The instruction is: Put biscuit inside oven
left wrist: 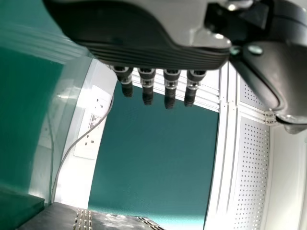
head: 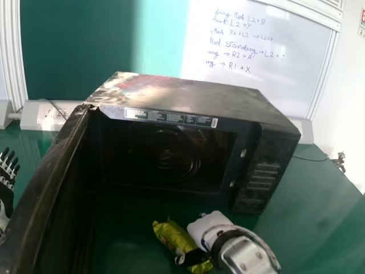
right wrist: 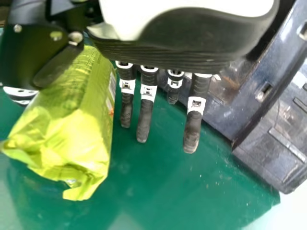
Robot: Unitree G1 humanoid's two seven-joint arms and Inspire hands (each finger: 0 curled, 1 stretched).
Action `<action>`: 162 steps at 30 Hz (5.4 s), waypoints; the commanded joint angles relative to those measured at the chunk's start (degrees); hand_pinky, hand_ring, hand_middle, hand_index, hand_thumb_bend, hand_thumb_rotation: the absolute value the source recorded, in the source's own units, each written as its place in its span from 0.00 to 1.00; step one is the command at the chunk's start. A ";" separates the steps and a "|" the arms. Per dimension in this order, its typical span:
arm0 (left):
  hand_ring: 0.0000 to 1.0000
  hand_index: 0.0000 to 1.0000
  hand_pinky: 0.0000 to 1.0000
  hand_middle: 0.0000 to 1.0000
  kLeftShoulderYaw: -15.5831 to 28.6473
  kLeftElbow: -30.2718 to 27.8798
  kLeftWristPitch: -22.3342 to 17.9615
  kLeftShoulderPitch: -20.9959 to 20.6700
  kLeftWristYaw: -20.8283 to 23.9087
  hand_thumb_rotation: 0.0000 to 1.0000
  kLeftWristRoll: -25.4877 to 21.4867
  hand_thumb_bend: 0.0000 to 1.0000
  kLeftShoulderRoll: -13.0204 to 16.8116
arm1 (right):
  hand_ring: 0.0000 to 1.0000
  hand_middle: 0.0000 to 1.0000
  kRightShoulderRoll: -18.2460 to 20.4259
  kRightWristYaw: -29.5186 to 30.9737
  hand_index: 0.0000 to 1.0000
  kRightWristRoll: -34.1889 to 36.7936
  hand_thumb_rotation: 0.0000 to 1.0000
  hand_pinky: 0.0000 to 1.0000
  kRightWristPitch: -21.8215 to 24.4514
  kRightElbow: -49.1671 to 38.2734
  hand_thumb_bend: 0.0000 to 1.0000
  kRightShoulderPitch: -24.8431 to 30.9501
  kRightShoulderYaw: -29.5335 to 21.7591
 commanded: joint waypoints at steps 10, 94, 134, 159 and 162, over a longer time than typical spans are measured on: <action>0.88 0.91 0.91 0.85 0.09 -0.47 -0.09 -0.10 0.55 1.00 0.28 0.31 -0.27 | 0.17 0.47 0.35 4.35 0.68 4.48 0.00 0.09 1.32 0.81 0.57 0.61 0.35; 0.87 0.90 0.90 0.86 -0.06 1.32 -2.26 -0.78 -0.57 1.00 0.71 0.29 -0.80 | 0.25 0.47 3.01 -15.43 0.49 12.40 0.00 0.16 9.11 1.56 0.53 -5.97 -8.56; 0.86 0.88 0.89 0.83 0.40 1.26 -2.04 -0.56 -1.27 0.97 -0.39 0.32 -0.88 | 0.26 0.47 6.69 -23.41 0.49 12.38 0.00 0.18 13.28 18.64 0.52 -19.70 -3.37; 0.86 0.88 0.88 0.84 0.22 0.64 -1.80 -0.06 -0.72 0.92 -0.01 0.34 -0.89 | 0.24 0.47 8.88 -35.18 0.49 16.31 0.00 0.16 14.88 33.81 0.52 -26.66 0.01; 0.85 0.88 0.88 0.83 0.30 1.20 -2.21 -0.38 -0.91 0.90 -0.22 0.35 -0.99 | 0.25 0.47 9.03 -36.96 0.49 16.90 0.00 0.16 14.90 35.71 0.52 -27.44 0.37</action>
